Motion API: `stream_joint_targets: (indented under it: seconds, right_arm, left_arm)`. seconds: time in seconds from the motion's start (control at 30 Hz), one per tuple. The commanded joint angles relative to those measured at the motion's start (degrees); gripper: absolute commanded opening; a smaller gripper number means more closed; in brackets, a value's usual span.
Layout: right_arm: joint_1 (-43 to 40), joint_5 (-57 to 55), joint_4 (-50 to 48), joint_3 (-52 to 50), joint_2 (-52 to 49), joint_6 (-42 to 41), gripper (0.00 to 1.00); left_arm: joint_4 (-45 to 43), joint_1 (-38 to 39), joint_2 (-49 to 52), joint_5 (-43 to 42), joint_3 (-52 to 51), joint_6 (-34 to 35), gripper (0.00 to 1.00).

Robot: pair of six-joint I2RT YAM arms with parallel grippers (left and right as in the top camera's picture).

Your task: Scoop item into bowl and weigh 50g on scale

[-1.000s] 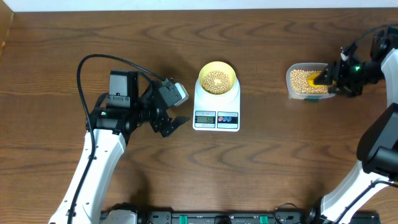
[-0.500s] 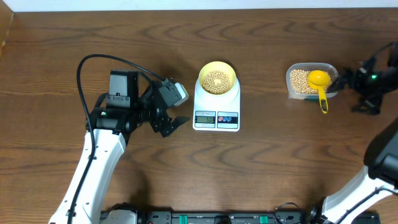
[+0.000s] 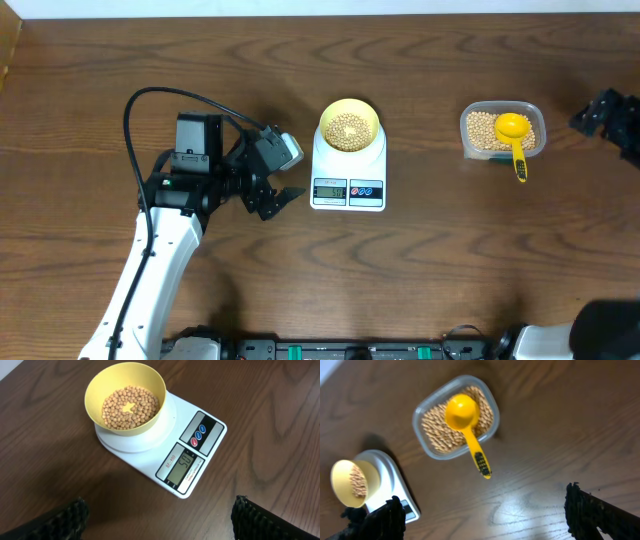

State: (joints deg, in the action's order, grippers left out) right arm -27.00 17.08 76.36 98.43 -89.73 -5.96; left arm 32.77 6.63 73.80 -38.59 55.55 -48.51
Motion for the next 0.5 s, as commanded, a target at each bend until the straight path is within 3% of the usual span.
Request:
stream_joint_targets:
  seconds: [0.0, 0.47]
  right_arm:
    - [1.25, 0.0, -0.2, 0.13, 6.64, -0.66, 0.99]
    - [1.6, 5.97, -0.15, 0.13, 23.23, -2.36, 0.99]
  left_arm:
    - [-0.02, -0.2, 0.15, 0.31, 1.7, -0.96, 0.93]
    - [-0.02, -0.2, 0.15, 0.31, 1.7, -0.96, 0.93]
